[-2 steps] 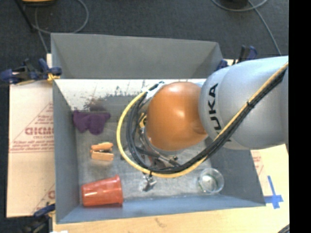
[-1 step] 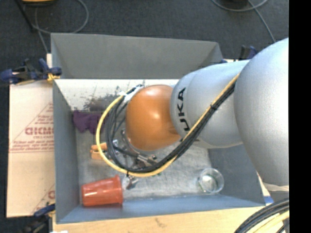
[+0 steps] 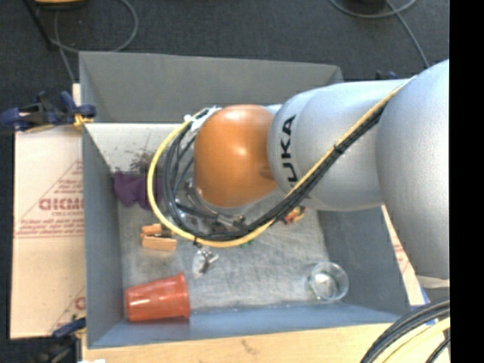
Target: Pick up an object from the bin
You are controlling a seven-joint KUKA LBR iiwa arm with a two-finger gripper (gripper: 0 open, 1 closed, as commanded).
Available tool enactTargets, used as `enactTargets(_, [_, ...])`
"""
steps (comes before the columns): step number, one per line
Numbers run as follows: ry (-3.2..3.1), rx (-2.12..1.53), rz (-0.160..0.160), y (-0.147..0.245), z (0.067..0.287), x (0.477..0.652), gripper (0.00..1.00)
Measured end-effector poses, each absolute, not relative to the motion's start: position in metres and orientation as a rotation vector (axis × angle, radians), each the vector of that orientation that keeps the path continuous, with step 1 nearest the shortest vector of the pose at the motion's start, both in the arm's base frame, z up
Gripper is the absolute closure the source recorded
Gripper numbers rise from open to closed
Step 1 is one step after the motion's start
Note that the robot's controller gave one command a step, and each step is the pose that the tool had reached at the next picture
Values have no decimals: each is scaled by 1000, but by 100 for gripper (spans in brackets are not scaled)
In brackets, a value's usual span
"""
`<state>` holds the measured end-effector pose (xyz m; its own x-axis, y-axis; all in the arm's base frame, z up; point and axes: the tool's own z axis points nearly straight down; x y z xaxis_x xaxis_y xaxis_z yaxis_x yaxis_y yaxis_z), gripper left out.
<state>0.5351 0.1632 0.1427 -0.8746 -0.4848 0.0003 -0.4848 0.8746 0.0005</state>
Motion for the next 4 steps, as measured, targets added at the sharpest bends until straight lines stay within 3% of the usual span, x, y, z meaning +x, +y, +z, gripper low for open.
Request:
enactTargets(1, [-3024, 890, 21, 190, 108, 515, 0])
enactTargets(2, [-3029, 878, 40, 190, 98, 507, 0])
enactTargets(3, [-2956, 1073, 28, 198, 97, 509, 0])
enactTargets(4, [-2908, 1208, 48, 211, 96, 492, 0])
